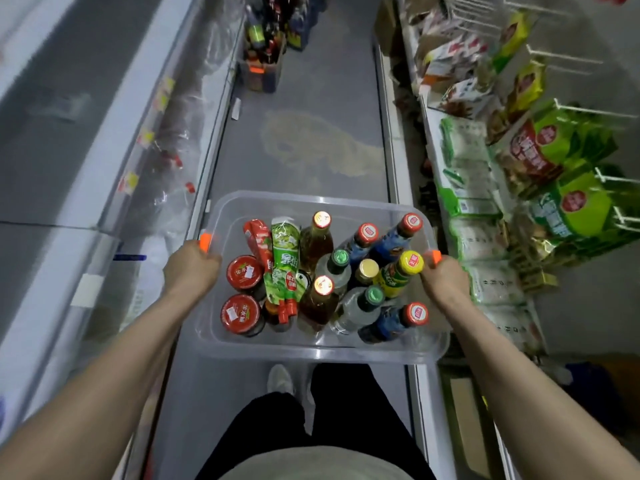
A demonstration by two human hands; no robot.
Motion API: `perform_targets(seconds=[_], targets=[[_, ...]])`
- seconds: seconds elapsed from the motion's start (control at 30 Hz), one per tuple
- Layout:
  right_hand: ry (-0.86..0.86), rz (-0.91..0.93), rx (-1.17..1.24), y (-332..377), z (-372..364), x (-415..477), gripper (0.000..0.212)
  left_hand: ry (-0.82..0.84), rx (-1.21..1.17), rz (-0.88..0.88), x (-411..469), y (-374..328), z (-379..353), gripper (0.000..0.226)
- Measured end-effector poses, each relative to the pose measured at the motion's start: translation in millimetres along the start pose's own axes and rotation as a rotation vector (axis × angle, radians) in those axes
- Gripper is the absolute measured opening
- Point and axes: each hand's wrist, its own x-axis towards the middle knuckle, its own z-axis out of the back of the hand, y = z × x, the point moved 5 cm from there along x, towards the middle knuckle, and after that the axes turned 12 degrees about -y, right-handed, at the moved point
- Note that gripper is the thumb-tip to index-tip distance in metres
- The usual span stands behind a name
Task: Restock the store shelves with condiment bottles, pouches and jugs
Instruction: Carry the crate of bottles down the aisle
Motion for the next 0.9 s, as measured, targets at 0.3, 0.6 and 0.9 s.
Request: perform_targets(seconds=[0.3,0.6,0.9], targets=[[0.029,0.007,0.031,97.1,-54.6,148.9,0.041,-0.023,0.066,0.012,133.7,-77.0,-38.1,0.016],[0.041,0.095,-0.051,222.9,-75.8,345.8,0.032,0.018,0.068,0.081,283.3,-192.7,-92.8,0.027],[0.062,0.064,-0.049,334.0,-112.1,503.1,0.035,0.067,0.034,0.164,444.1,-285.8,-148.3,0.024]])
